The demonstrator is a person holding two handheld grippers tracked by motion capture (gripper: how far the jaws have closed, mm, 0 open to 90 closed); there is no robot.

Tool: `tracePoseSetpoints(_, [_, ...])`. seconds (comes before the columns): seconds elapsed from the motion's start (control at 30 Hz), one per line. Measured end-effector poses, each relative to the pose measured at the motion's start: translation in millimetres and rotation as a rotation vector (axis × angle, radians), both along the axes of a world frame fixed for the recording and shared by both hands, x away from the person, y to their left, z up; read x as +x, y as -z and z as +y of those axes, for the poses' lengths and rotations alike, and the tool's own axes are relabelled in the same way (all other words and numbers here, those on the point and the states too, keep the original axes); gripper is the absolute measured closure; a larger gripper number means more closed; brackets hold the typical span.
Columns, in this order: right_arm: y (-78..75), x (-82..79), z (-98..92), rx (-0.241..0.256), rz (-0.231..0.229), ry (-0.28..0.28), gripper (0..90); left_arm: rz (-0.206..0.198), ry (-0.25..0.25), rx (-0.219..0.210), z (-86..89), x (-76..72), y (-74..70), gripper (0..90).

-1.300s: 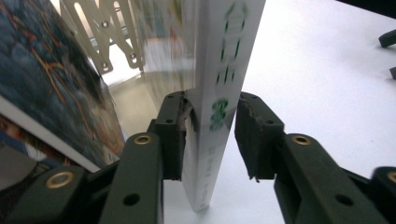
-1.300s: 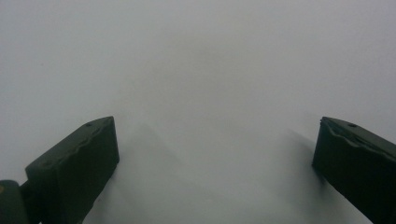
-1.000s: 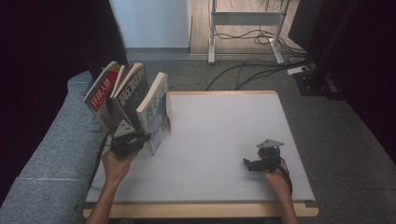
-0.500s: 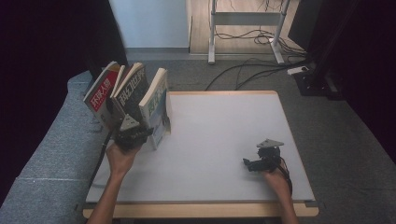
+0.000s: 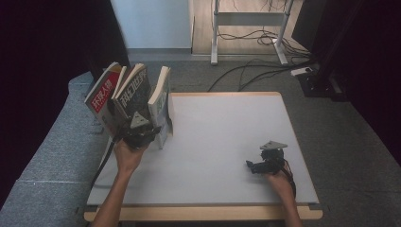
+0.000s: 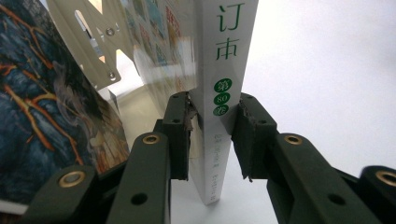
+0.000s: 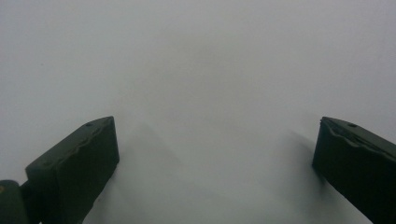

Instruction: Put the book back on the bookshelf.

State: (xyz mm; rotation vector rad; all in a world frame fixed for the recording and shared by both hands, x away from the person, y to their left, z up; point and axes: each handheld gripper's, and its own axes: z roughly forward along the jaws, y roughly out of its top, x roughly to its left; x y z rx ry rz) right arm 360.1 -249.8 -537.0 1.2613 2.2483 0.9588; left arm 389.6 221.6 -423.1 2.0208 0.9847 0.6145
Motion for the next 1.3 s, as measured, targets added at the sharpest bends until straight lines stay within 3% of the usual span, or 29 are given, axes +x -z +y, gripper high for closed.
tracePoseSetpoints(0.3, [0.0, 0.1, 0.0, 0.000, 0.001, 0.000, 0.0, 0.009, 0.008, -0.002, -10.3, 7.5, -0.8, 66.7])
tracePoseSetpoints(0.57, [0.0, 0.0, 0.0, 0.000, 0.000, 0.000, 0.0, -0.011, 0.022, 0.020, -16.5, 7.0, 0.5, 61.8])
tracePoseSetpoints(0.77, [-0.1, -0.3, 0.2, -0.001, -0.002, 0.000, 0.0, -0.007, 0.078, -0.013, -11.4, 0.8, -5.5, 49.2])
tracePoseSetpoints(0.97, [-0.1, -0.5, 0.2, -0.001, -0.004, -0.001, 0.0, 0.014, 0.125, -0.008, -6.9, -8.4, -6.8, 34.2])
tracePoseSetpoints(1.13, [-0.1, -0.6, 0.2, -0.001, -0.006, -0.001, 0.1, 0.036, 0.174, -0.089, 3.2, -14.8, -8.6, 25.3])
tracePoseSetpoints(1.3, [-0.1, -0.7, 0.3, -0.002, -0.007, -0.001, 0.2, 0.045, 0.185, -0.103, 12.7, -22.1, -8.6, 14.8])
